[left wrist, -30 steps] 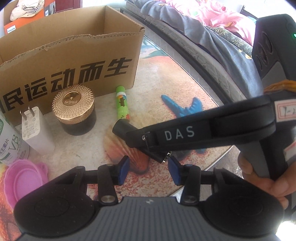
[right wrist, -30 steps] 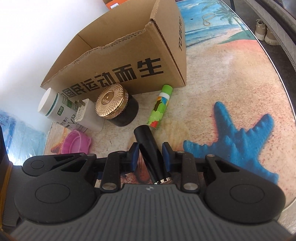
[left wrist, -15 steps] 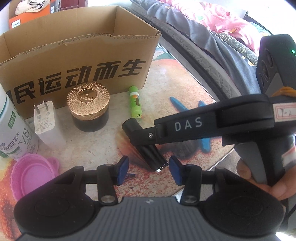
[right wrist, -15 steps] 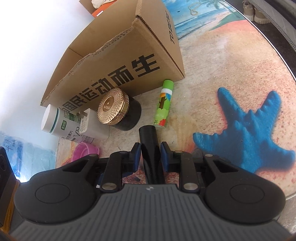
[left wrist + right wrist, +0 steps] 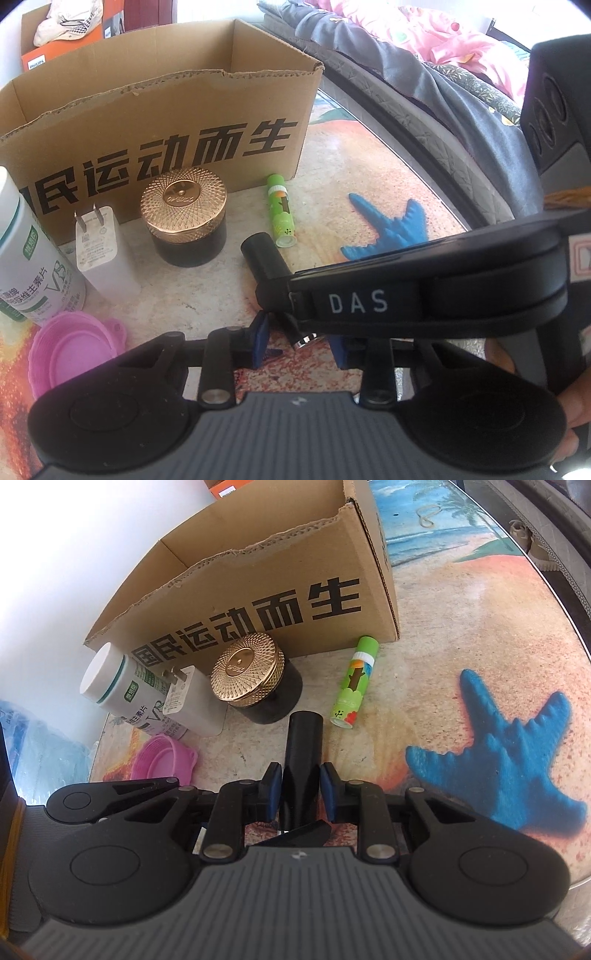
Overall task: Organize rigid objects
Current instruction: 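Carry the black cylinder with the right gripper over the box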
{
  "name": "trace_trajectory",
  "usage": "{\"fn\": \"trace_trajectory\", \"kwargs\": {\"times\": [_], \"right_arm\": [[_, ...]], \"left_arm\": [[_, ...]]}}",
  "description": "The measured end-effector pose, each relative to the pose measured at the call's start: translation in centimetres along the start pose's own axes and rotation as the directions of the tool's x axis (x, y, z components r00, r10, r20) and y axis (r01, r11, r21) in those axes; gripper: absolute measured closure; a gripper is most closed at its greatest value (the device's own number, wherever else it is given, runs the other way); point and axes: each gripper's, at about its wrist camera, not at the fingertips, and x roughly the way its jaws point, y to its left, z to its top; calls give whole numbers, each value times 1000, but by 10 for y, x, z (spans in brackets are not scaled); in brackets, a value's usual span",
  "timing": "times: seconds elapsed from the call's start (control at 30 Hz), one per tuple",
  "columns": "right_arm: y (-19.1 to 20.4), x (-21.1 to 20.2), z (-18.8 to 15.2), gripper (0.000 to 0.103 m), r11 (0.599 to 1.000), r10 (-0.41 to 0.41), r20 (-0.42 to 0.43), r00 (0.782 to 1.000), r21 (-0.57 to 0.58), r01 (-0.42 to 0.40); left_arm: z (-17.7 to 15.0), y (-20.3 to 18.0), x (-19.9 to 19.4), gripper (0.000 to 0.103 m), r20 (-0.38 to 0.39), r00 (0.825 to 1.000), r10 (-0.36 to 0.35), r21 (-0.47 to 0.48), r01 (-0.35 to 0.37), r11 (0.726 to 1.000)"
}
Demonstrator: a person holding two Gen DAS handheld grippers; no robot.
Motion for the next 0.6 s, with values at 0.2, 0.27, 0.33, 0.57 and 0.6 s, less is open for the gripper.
{"fn": "trace_trajectory", "kwargs": {"times": [0.2, 0.27, 0.33, 0.57, 0.6], "right_arm": [[-2, -4, -4, 82, 999, 27, 27, 999, 21, -28], [1, -9, -5, 82, 999, 33, 41, 999, 18, -33], [6, -16, -6, 82, 999, 37, 57, 998, 12, -38], [41, -58, 11, 82, 995, 91, 169, 981, -55, -83], [48, -63, 17, 82, 993, 104, 188, 977, -73, -92]], "left_arm": [[-3, 0, -7, 71, 18, 1000, 1, 2, -1, 1000], [-4, -3, -15, 71, 33, 999, 8, 14, -8, 1000], [-4, -4, -24, 71, 52, 999, 11, 18, -12, 1000], [15, -1, -84, 71, 171, 984, 55, 35, -62, 997], [21, 2, -94, 71, 190, 979, 69, 40, -78, 996]]}}
